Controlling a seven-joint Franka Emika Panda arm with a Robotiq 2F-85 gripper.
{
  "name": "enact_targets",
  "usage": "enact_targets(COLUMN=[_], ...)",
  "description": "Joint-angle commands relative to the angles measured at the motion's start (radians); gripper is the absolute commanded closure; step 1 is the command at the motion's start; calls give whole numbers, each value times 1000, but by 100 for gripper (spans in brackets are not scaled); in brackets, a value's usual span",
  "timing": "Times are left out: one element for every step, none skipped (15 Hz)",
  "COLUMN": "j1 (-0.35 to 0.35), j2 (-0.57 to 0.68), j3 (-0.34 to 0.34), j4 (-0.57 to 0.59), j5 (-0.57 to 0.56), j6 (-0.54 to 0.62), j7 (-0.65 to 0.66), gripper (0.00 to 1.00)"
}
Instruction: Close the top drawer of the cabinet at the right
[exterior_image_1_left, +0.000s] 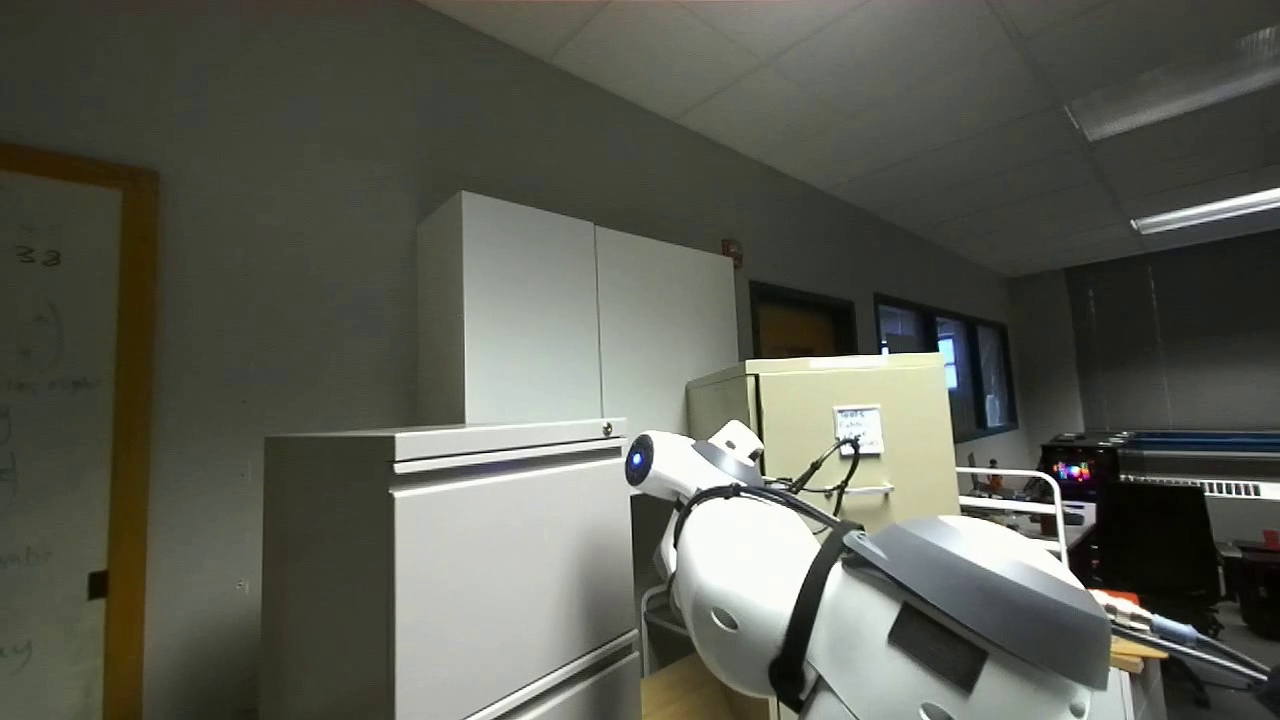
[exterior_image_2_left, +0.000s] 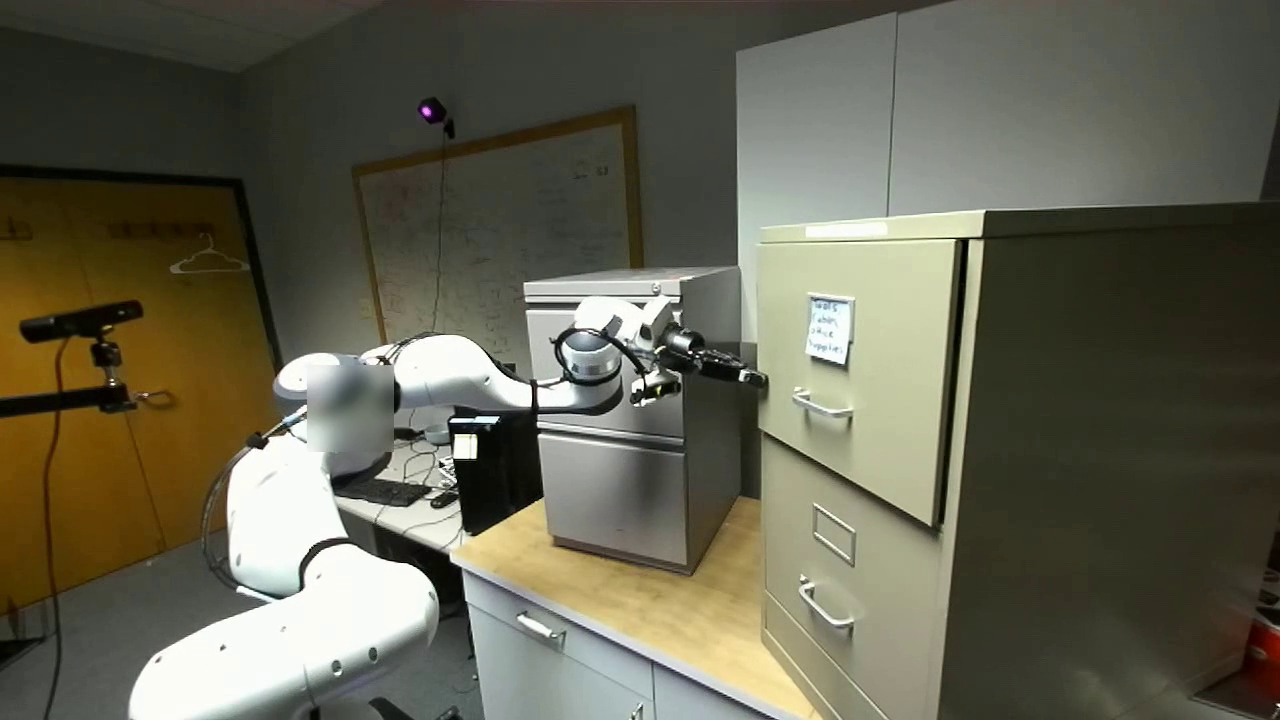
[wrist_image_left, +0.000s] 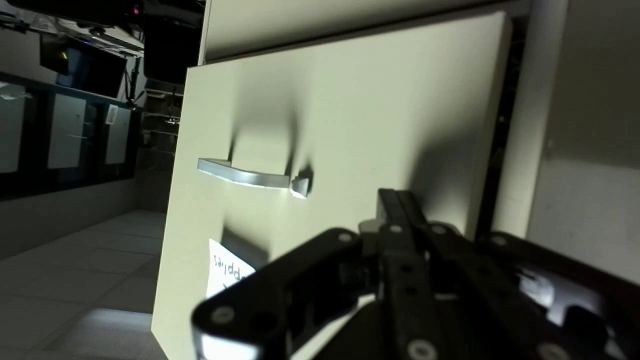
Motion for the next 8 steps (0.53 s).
enact_targets(j1=[-112,-119,-122,-123,-125,-126,-128,-131], j2=[30,22,20,21,22,24,26,26], j3=[51,51,52,53,54,55,57,58], j4=[72,72,73,74,74,75,76,75], j5=[17,15,15,14,15,15,15,14], j6=[75,89,96,99,101,107,113,122], j7=[-9,-4,-4,-6,-8,-11,-15,-18], gripper=[100,100,100,100,100,100,100,100])
